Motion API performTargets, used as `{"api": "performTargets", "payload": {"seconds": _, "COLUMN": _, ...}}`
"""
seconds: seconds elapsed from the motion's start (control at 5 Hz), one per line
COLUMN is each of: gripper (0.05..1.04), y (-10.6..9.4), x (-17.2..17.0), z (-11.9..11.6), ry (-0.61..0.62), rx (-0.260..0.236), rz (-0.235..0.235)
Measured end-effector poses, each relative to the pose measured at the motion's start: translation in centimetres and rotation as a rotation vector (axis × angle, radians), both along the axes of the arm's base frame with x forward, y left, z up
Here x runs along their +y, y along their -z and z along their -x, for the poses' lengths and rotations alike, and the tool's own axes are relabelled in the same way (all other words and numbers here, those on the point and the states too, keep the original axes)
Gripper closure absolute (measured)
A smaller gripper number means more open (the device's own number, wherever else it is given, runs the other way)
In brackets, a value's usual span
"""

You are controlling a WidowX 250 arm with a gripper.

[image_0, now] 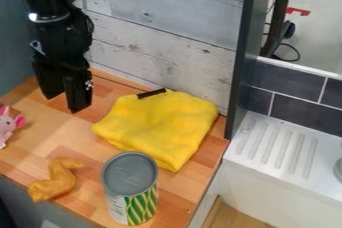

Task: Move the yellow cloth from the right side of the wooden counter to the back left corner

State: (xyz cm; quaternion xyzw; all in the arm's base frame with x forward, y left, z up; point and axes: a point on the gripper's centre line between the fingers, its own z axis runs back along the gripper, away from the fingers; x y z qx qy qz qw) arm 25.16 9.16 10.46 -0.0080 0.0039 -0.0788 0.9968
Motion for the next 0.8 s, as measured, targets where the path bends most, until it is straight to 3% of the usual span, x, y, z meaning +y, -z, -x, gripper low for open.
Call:
{"api": "performTargets", "payload": {"seconds": 0.2, "gripper": 0.083, "y": 0.7, "x": -0.1, "z": 0.1, "ry": -0.005, "rx": 0.023, "rz": 0.008}}
{"api": "performTargets", "payload": {"seconds": 0.4, "gripper": 0.083, "y": 0.8, "x": -2.5, "z": -2.0, "ry": 0.031, "rx": -0.037, "rz": -0.013}}
{"api": "performTargets", "payload": {"seconds": 0.6, "gripper": 0.083, "y": 1.5, "x": -5.5, "z": -4.1, "ry": 0.035, "rx": -0.015, "rz": -0.066}}
{"api": "performTargets", "payload": {"seconds": 0.8, "gripper": 0.083, "y": 2.7, "x": -6.9, "z": -5.8, "ry": 0.049, "rx": -0.043, "rz": -0.038}}
